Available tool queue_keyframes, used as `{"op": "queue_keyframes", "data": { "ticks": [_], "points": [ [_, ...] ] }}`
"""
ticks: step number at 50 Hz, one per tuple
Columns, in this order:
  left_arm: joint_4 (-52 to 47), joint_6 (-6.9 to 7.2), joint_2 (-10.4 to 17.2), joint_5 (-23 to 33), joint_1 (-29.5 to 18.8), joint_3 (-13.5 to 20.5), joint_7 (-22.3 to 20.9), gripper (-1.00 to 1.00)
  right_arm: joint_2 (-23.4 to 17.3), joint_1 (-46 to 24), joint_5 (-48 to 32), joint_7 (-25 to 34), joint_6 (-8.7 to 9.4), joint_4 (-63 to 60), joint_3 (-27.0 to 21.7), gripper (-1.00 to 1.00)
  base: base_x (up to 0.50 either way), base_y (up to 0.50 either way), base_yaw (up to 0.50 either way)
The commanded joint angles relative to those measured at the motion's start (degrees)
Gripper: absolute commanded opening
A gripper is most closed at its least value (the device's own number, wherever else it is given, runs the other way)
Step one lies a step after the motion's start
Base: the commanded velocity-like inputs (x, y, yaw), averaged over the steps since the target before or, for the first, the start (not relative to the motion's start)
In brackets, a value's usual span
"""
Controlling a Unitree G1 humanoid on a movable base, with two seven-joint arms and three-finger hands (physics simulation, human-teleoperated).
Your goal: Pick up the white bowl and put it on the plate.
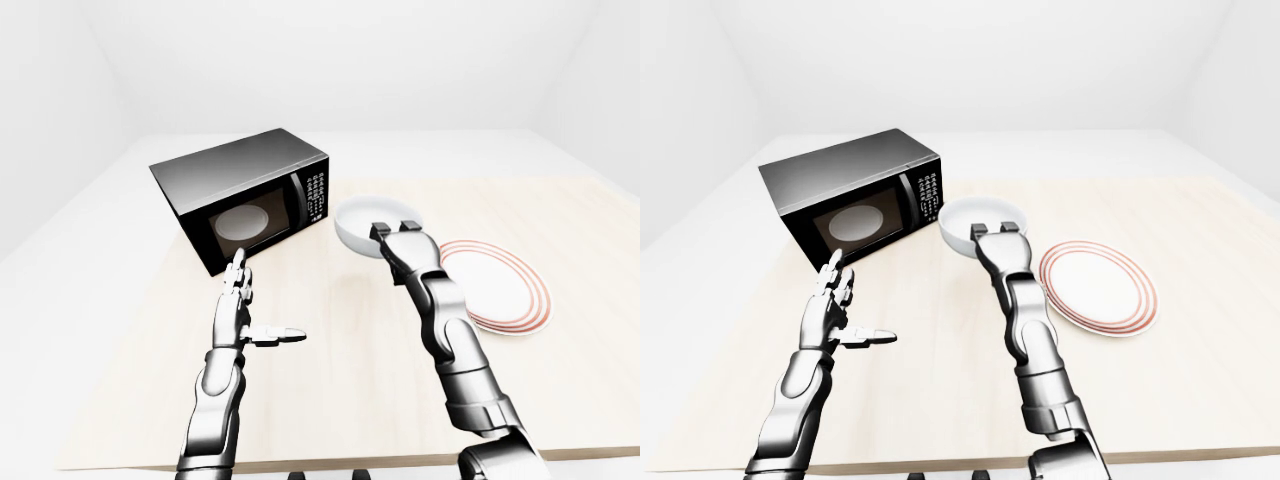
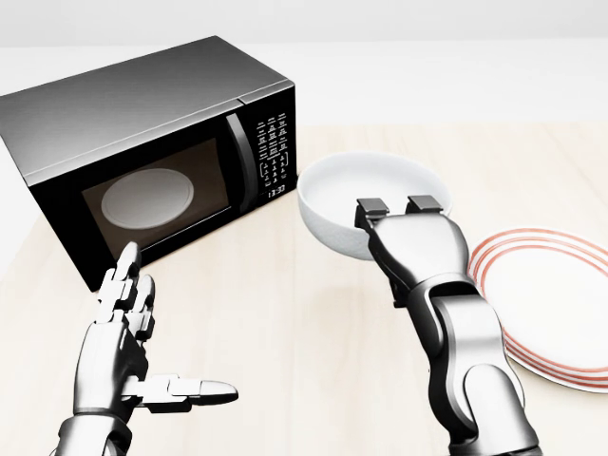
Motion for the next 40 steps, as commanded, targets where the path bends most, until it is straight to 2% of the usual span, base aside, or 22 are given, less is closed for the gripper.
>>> {"op": "queue_keyframes", "data": {
  "ticks": [1,40],
  "points": [
    [-0.56,2.14,-0.11,-1.43,-0.3,0.33,-0.38,1.0,-2.67,-1.7,-0.81,-2.79,0.0,1.79,-2.42,-1.0,0.0,0.0,0.0],
    [-0.55,2.11,-0.1,-1.43,-0.3,0.33,-0.39,1.0,-11.68,0.63,4.79,-4.29,0.0,4.14,-9.07,-1.0,0.0,0.0,0.0]
  ]
}}
